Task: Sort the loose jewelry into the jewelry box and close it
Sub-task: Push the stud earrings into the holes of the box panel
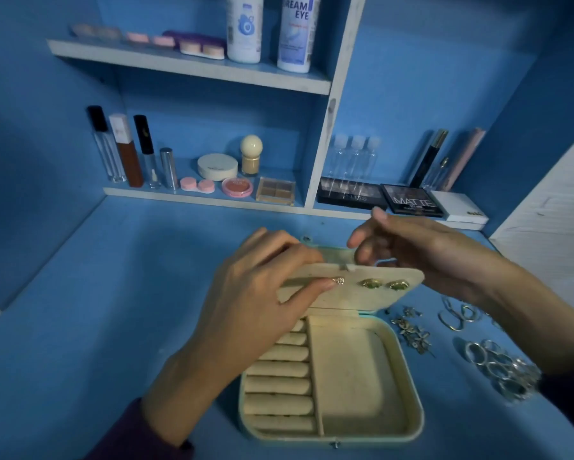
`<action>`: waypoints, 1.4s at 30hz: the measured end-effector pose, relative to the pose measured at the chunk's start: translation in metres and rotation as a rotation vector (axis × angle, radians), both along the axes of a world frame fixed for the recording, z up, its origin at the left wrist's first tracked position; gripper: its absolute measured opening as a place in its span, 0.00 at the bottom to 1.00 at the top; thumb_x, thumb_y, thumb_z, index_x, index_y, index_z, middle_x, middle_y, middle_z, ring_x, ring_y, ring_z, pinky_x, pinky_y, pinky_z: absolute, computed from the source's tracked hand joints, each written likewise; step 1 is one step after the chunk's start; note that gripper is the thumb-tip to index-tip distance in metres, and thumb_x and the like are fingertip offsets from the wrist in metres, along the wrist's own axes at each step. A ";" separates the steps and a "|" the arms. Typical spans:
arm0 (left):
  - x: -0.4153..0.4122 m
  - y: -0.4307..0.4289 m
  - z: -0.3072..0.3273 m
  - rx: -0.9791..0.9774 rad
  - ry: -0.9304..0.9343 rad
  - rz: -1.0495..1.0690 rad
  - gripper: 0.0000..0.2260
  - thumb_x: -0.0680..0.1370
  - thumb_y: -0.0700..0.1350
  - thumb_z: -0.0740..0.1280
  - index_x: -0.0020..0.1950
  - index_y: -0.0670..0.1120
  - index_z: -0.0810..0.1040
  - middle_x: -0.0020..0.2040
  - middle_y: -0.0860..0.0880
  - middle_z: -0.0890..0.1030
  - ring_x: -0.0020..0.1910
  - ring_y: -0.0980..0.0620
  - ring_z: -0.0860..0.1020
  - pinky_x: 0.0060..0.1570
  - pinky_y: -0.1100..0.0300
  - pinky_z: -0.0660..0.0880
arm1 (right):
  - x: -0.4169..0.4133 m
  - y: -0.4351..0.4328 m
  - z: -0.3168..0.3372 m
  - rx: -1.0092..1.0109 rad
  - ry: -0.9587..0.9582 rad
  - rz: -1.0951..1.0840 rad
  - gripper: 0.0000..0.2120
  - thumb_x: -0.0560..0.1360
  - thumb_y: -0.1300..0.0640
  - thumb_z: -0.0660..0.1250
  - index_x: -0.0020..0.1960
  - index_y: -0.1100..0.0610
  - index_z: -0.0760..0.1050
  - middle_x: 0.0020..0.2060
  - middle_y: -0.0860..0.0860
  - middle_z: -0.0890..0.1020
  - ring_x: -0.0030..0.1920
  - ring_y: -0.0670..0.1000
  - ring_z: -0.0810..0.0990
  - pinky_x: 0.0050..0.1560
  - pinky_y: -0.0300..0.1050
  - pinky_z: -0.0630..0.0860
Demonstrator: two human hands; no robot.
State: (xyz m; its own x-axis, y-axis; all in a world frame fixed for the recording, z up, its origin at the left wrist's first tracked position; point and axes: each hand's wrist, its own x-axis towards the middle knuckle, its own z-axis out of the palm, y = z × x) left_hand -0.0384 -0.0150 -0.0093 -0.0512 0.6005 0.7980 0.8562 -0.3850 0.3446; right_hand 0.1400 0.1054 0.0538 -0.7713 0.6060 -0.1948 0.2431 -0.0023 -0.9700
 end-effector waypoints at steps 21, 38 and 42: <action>0.003 0.020 -0.013 -0.235 -0.458 -0.011 0.20 0.76 0.46 0.69 0.66 0.57 0.68 0.56 0.52 0.70 0.56 0.74 0.67 0.51 0.83 0.60 | 0.029 0.003 -0.029 -0.043 0.010 -0.262 0.21 0.74 0.42 0.58 0.47 0.59 0.79 0.39 0.58 0.81 0.40 0.54 0.79 0.45 0.48 0.78; 0.000 0.021 -0.017 -0.239 -0.393 0.016 0.22 0.76 0.41 0.70 0.66 0.57 0.69 0.55 0.52 0.70 0.54 0.78 0.65 0.50 0.84 0.59 | 0.068 0.001 -0.039 0.918 -0.675 0.088 0.05 0.73 0.56 0.68 0.44 0.48 0.81 0.38 0.40 0.81 0.40 0.41 0.78 0.44 0.42 0.76; 0.000 0.021 -0.016 -0.242 -0.391 0.023 0.22 0.76 0.41 0.70 0.65 0.58 0.69 0.55 0.52 0.71 0.53 0.78 0.66 0.49 0.83 0.60 | 0.066 -0.004 -0.035 0.944 -0.754 0.144 0.05 0.73 0.54 0.66 0.46 0.47 0.81 0.38 0.38 0.78 0.41 0.38 0.75 0.45 0.37 0.74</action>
